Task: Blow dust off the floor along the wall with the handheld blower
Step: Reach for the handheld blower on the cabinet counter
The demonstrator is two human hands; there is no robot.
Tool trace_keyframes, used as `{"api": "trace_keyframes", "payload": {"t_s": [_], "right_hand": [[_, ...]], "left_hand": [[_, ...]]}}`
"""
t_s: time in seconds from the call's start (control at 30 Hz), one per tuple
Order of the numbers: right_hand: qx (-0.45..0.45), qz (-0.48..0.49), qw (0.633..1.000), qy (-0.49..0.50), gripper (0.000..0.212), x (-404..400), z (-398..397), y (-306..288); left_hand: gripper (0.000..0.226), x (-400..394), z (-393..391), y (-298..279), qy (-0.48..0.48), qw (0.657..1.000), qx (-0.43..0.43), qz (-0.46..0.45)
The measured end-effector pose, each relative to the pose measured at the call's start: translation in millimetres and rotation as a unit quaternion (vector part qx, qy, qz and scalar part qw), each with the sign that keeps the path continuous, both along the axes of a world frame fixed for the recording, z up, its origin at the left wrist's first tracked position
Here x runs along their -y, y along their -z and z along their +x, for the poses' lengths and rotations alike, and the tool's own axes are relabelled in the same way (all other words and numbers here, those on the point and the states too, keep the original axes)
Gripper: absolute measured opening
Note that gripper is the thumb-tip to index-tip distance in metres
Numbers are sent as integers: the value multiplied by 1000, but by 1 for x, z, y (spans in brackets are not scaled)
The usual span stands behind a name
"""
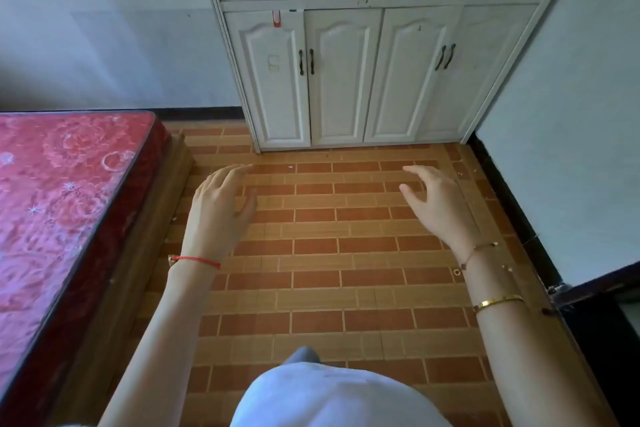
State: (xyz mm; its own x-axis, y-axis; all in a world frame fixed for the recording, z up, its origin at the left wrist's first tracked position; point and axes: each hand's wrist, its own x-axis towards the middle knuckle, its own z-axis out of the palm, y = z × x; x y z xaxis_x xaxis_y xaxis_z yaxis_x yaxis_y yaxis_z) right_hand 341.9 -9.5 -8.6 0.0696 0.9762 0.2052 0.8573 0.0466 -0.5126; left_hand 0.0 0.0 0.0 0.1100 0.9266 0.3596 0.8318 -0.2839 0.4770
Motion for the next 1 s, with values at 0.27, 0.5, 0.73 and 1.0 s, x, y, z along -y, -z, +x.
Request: {"api": "trace_keyframes", "payload": {"t_s": [0.27,0.5,0.73,1.0], "right_hand": [[-11,-7,1000,1,38,-30,14,9],[-14,-24,1000,1,38,-108,20,28],[-15,-32,999,8,39,-233,14,11],[-12,-13,999,33,40,-354,22,-2]], "left_hand": [[38,-33,19,15,0,1000,5,-11],[37,-116,31,29,6,1000,4,-24],[37,-245,37,21,9,1000,3,-29],[40,-385,55,10,58,998,-9,-33]]}}
